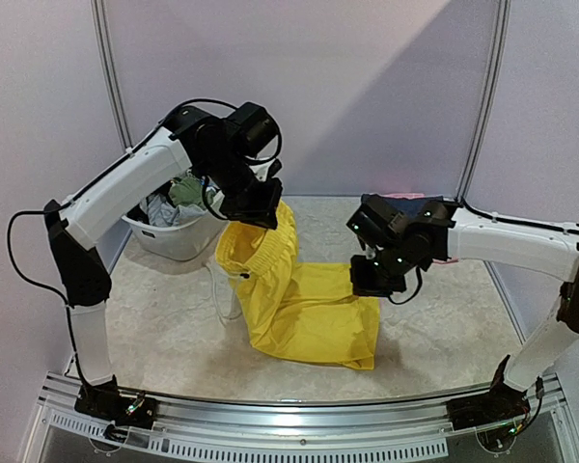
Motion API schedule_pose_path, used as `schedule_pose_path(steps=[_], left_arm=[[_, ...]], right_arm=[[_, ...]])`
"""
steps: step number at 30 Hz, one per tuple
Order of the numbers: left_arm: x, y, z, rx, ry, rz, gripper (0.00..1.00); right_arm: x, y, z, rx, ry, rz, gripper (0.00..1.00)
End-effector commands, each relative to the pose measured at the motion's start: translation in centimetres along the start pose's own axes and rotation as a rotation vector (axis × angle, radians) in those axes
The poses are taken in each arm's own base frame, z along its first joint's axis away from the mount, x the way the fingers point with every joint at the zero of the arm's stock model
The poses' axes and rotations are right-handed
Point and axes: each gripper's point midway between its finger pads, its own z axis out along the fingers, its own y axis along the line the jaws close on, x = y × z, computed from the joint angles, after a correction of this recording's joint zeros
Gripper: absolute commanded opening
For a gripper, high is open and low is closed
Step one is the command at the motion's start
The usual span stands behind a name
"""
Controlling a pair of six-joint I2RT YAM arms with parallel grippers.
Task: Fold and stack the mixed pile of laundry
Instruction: Fold the rectangle-folded shorts at the center of the board.
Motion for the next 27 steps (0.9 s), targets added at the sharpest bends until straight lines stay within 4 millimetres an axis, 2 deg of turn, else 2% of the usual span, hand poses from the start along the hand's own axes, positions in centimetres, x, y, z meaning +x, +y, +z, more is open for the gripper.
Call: schedule_pose_path(steps=[1,5,7,9,10,11,12,13,15,18,23,25,27], left_arm=[[4.4,-0.9,0.8,-0.077,0.168,-0.012,0.01],[5.7,-5.4,4.7,-0.015,0.208,0.002,0.01],[7.3,-8.6,7.7,0.065,0.268,-0.009,0.02],[9.3,-12.9,10.5,0.202,0.347,-0.005,0.09],[10.0,-15.1,11.2,0.273,0.369,0.011,0.25],[10.3,-17.2,11.2,0.331,0.371,0.037,0.71],[10.2,-19.0,10.5,0.38,0.35,0.067,0.96],[9.8,-20.6,9.3,0.427,0.316,0.091,0.99],[8.5,-22.5,7.0,0.516,0.257,0.09,1.0],[6.5,-22.6,5.2,0.588,0.199,0.019,1.0],[2.7,-22.1,-0.3,0.726,0.062,-0.035,0.99],[2.0,-20.4,-1.7,0.696,0.032,-0.027,1.0],[2.0,-17.2,-2.2,0.603,0.023,-0.026,1.0]], right_arm=[[2.6,-6.9,-0.7,0.177,0.002,0.092,0.17],[3.8,-9.6,-2.2,0.207,-0.038,0.141,0.17],[4.1,-10.8,-2.9,0.221,-0.06,0.177,0.17],[4.2,-11.5,-3.7,0.212,-0.087,0.208,0.17],[4.2,-11.8,-4.0,0.211,-0.097,0.218,0.17],[4.1,-11.9,-4.4,0.198,-0.112,0.231,0.17],[3.9,-11.9,-5.0,0.181,-0.129,0.237,0.17],[3.7,-11.8,-5.4,0.171,-0.142,0.243,0.17],[3.1,-11.7,-6.4,0.148,-0.176,0.253,0.17],[2.1,-11.1,-7.7,0.097,-0.218,0.259,0.17],[0.8,-8.5,-8.3,-0.009,-0.234,0.236,0.18],[0.5,-6.9,-7.9,-0.065,-0.215,0.213,0.21],[0.3,-5.2,-7.2,-0.122,-0.184,0.197,0.24]])
